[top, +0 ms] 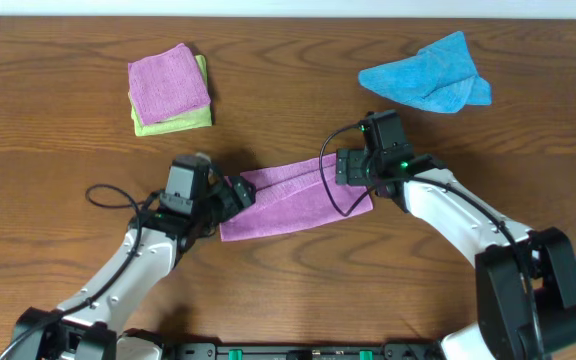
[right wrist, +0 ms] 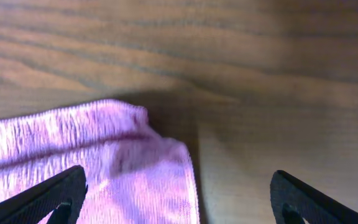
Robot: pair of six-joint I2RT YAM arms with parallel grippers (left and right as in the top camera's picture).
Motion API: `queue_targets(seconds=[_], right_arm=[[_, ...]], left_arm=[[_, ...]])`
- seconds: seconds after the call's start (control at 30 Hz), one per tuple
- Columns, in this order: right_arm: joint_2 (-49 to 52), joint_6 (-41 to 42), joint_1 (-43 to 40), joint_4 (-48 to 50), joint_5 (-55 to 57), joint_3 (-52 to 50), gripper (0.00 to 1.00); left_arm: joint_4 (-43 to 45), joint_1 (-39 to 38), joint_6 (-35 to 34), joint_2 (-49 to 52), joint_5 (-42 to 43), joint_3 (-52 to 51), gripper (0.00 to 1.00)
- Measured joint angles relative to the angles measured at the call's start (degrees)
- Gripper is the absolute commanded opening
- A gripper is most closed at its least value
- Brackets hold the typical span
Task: Fold the cloth
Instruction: 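Lower the folded edge onto the far edge and open both grippers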
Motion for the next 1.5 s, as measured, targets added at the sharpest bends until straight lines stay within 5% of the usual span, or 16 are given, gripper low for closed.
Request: queue_targets(seconds=[0.2, 0.33, 0.4, 0.5, 1.5], right_arm=[[-6.1, -0.1, 0.0, -7.0, -5.0, 1.1, 0.89], [-8.1, 1.4, 0.7, -10.4, -7.9, 2.1, 0.79], [-8.1, 2.4, 1.7, -11.8, -8.9, 2.1, 0.34], [-8.1, 3.7, 4.3, -11.5, -9.5, 2.1, 0.02], [1.2, 0.7, 8.3, -7.7, -5.4, -2.7, 0.02]], left_arm=[[-8.4, 0.0, 0.0, 0.0, 2.6, 5.8, 0.95], [-16.3, 0.0, 0.5, 0.0, 3.2, 6.6, 0.95], [-19.2, 0.0, 0.9, 0.0, 3.4, 6.6, 0.95], [-21.0, 0.0, 1.1, 0.0, 3.7, 6.6, 0.95], [-16.4, -9.2, -0.3, 3.2, -5.1, 6.6, 0.95]])
